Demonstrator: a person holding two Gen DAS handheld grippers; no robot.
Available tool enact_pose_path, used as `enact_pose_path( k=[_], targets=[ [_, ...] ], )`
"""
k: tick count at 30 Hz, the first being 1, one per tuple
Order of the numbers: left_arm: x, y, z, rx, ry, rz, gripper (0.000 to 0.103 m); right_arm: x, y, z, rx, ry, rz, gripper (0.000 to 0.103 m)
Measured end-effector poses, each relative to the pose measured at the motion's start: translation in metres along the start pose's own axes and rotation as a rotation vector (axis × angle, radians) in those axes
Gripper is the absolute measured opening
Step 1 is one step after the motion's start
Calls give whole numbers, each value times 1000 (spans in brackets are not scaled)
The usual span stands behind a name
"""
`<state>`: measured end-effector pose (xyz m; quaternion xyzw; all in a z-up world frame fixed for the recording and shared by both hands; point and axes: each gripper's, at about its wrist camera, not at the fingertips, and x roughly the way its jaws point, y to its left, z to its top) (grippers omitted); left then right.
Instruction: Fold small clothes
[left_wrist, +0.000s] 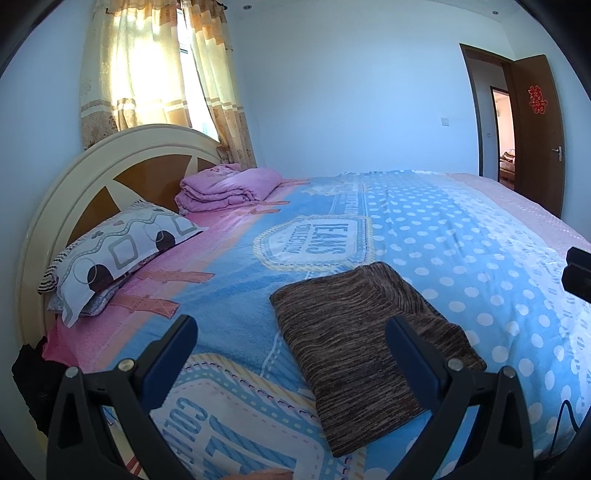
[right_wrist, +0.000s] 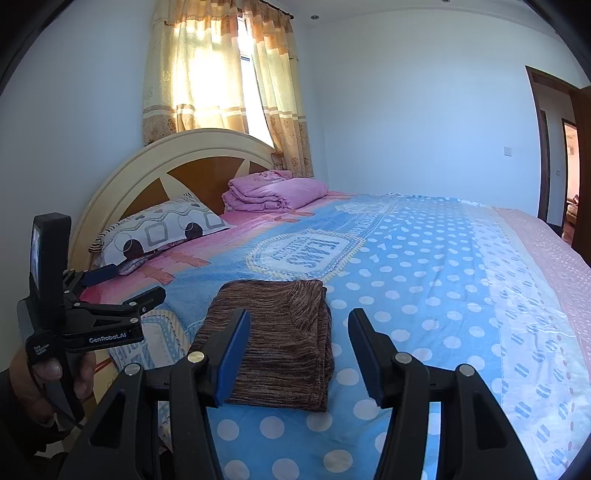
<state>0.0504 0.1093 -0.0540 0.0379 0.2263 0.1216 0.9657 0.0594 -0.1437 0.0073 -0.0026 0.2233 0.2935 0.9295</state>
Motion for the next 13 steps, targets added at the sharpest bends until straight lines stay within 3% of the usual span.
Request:
enact_pose_path(
  k=[13],
  targets=[
    [10,7,-7,7,22,32,103,4,5,-4,-16,19,8,57]
  ],
)
